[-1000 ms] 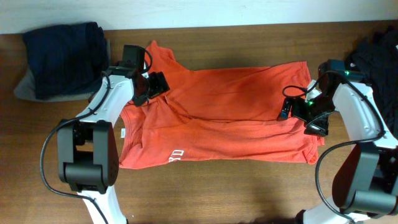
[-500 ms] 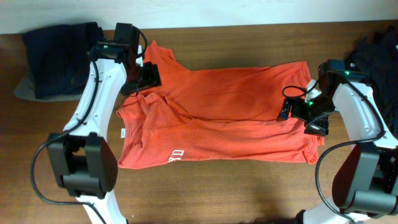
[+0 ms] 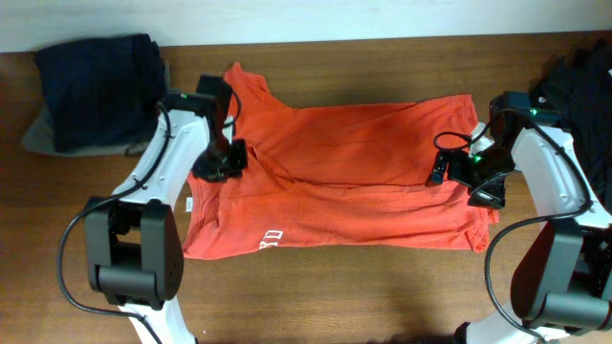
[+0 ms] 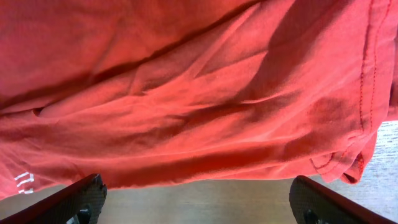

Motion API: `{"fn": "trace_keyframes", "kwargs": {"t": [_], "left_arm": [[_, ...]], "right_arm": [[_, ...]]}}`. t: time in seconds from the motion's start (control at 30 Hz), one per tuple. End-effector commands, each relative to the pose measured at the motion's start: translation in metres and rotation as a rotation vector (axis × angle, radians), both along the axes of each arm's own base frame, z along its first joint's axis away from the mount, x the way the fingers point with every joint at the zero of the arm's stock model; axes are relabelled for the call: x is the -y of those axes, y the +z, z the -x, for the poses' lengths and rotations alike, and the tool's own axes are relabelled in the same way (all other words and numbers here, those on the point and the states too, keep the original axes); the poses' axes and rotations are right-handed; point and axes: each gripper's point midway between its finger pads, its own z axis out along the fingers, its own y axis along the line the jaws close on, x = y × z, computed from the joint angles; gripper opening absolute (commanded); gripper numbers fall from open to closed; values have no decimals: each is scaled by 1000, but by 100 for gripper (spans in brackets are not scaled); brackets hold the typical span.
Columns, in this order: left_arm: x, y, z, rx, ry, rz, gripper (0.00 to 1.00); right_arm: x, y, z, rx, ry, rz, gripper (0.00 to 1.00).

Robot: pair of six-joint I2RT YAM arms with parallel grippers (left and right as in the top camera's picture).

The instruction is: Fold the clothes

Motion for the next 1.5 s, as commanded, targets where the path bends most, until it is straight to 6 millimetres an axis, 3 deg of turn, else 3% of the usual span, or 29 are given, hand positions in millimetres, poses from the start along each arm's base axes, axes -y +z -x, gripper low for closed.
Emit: {"fn": "trace_keyframes", "kwargs": {"t": [0.0,0.17,0.43,0.93,1.1,1.23,1.27,1.37,1.47], "left_arm": [[-4,-16,10,-21,-5,-11,21],[-14,-31,9,2,-5,-63,21],[-32,-35,-7,67,1,-103,22],[-94,-48,-12,97,96,-135,19],[-98,-23,-22,138,109,-135,11],[-97,18,-31,215,115,-127,10],[-97,26,-32,234,118,-126,13],[-89,46,-27,263,111,-89,43],[-85,42,-17,219,107,-67,47]], "right_arm": [[-4,1,-1,7,21,-8,99],[-5,-4,2,-4,21,-10,99],[-5,-5,4,-10,21,-11,99],[-5,-5,4,-7,33,-11,99],[-5,-5,4,-3,46,-11,99],[-5,-5,4,-3,46,-11,99],[-5,-5,4,-2,46,-11,99],[-5,-5,2,6,46,-10,99],[-5,-5,1,12,45,-9,99]]}}
